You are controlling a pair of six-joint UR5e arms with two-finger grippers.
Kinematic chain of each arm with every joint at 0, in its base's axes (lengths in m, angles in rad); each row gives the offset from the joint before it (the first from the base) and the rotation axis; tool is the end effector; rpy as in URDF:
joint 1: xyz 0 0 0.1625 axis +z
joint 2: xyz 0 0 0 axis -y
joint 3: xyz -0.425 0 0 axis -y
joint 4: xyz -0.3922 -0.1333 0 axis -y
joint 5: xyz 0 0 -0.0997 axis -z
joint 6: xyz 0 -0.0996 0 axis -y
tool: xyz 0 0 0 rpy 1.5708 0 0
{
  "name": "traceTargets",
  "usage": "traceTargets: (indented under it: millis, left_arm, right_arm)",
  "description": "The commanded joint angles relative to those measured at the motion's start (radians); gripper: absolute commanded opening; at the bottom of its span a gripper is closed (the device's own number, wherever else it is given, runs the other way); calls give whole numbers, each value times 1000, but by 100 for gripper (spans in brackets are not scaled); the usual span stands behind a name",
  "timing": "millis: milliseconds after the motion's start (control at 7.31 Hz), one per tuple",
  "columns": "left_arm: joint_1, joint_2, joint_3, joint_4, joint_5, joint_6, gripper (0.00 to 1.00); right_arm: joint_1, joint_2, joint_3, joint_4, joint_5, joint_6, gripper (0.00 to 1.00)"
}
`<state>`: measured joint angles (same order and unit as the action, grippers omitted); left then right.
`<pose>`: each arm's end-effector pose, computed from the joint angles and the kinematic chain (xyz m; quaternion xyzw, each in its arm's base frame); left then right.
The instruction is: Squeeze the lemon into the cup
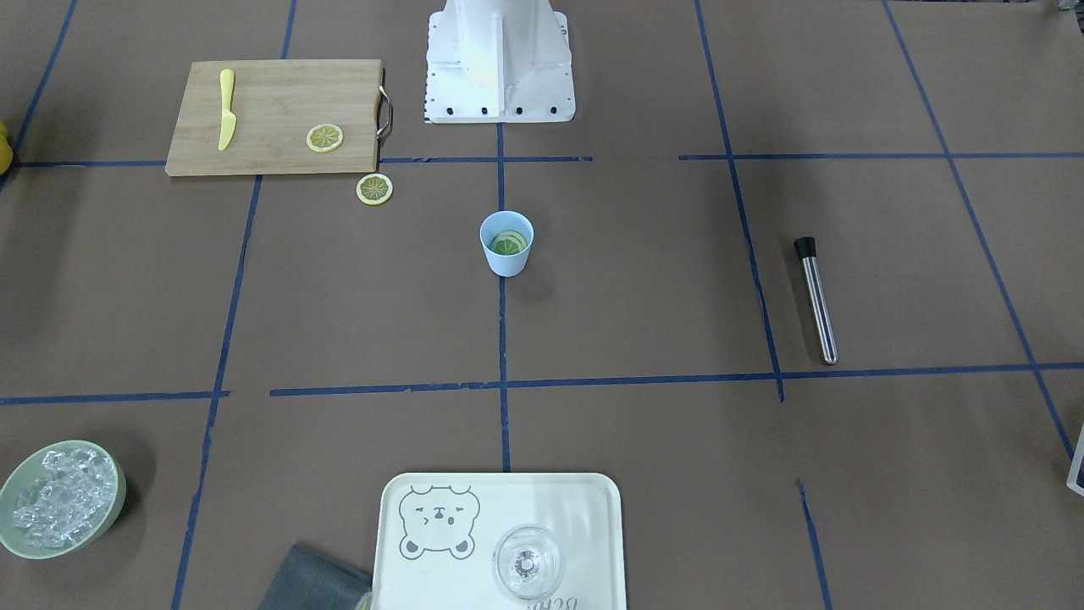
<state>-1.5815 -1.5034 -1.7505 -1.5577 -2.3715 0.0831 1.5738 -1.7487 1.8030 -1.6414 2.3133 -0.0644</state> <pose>-0.0668 -0.4665 0.6017 0.0639 0.3867 0.0526 0.9185 0.0672 -0.4147 0.6345 0.0046 -0.3628 -0.0256 0.9315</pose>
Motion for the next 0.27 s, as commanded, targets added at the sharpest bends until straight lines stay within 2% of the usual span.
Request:
traceTargets:
  millis: [0,137]
  left_arm:
    - [0,0,3,1,0,0,100]
    - [0,0,3,1,1,0,100]
  right_arm:
    - [0,0,-1,0,0,0,100]
    - [0,0,-1,0,0,0,100]
